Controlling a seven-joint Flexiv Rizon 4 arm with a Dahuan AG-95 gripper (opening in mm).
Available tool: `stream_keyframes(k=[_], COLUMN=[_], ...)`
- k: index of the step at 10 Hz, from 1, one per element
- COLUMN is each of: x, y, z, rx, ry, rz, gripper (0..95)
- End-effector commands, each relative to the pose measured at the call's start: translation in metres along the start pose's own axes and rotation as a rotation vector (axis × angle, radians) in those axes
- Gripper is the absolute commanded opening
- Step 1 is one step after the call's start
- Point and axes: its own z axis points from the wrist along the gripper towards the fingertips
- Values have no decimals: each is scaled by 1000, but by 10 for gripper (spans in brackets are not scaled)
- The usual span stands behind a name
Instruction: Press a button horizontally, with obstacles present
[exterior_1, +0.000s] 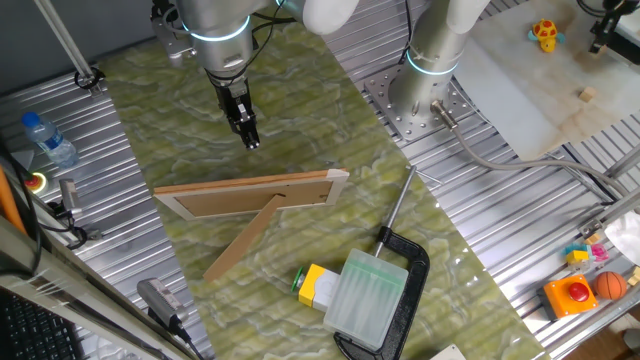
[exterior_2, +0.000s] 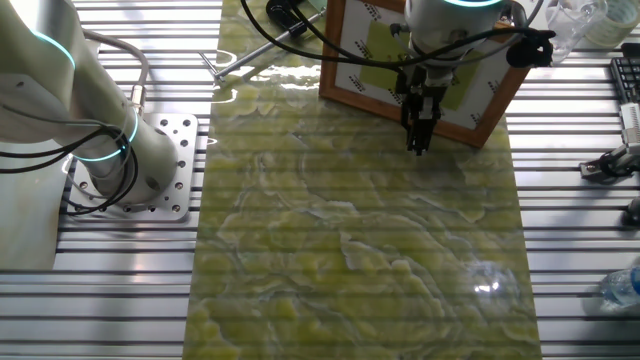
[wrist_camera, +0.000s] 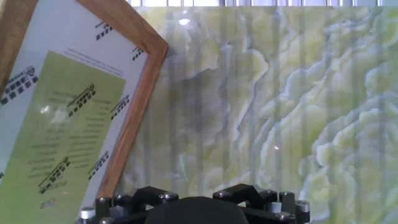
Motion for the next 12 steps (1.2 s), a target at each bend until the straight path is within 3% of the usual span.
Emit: stream_keyframes(k=[1, 2, 12], x=[0, -1, -6], y=[0, 1, 3], z=[0, -1, -2], rx=[240, 245, 247], ry=[-96, -91, -105], rz=[-172, -192, -168], gripper=[950, 0, 0])
